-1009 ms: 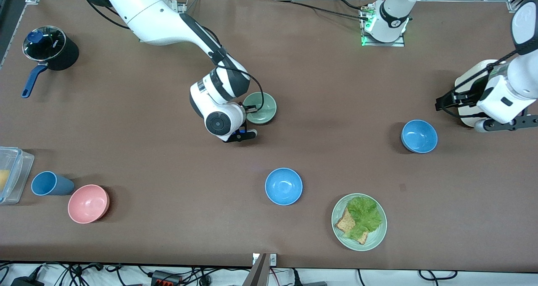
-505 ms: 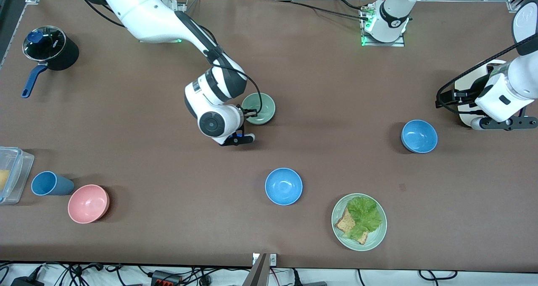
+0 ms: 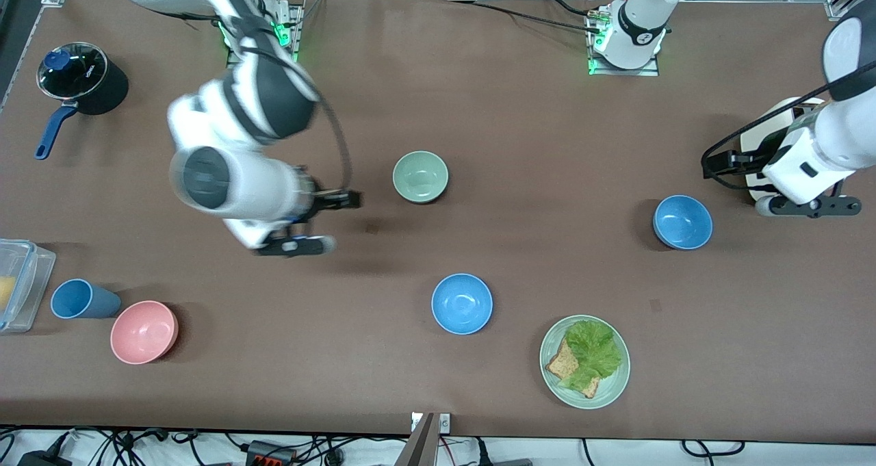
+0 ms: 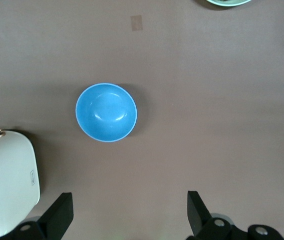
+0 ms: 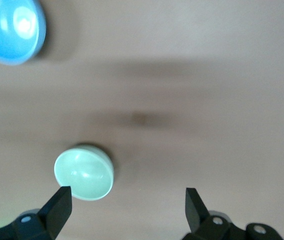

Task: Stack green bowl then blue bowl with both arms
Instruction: 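Retract the right arm while the left gripper reaches the blue bowl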

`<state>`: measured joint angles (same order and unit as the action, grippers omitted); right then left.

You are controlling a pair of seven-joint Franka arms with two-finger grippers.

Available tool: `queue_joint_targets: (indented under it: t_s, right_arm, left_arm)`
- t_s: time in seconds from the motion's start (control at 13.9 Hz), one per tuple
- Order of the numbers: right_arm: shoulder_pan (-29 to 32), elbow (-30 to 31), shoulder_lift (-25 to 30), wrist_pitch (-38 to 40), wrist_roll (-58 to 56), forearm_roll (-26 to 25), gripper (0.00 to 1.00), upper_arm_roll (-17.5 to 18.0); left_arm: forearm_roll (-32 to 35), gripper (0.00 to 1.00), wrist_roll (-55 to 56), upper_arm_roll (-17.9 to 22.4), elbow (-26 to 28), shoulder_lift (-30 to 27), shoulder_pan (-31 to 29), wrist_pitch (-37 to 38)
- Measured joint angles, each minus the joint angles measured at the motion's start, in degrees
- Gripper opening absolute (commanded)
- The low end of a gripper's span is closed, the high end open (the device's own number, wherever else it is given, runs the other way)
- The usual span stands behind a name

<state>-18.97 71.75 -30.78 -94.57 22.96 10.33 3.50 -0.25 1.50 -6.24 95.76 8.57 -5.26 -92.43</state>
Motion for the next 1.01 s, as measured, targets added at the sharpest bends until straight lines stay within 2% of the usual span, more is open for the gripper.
queue_joint_targets:
  t_s: [0.36, 0.58, 0.72, 1.01]
  right_arm:
    - [1.6, -0.6, 4.0, 0.1, -1.5, -0.2, 1.0, -8.6]
    - [3.6, -0.6, 6.4, 0.2, -4.8, -2.2, 1.0, -11.7]
    - [5.7, -0.3, 7.9, 0.2, -4.9, -4.4, 1.0, -11.4]
    - [14.3, 0.0, 11.9, 1.4, -6.6, -5.4, 1.0, -6.8]
  left_arm:
    - [0.1, 1.0, -2.5, 0.1, 9.1, 0.2, -1.9, -10.8]
    - [0.1, 1.0, -6.9, 0.2, 15.7, 0.1, -4.9, -19.9]
    - [0.1, 1.0, -9.9, 0.2, 19.6, 0.1, -6.9, -25.3]
    - [0.1, 1.0, -11.2, 0.2, 26.3, 0.2, -7.7, -35.0]
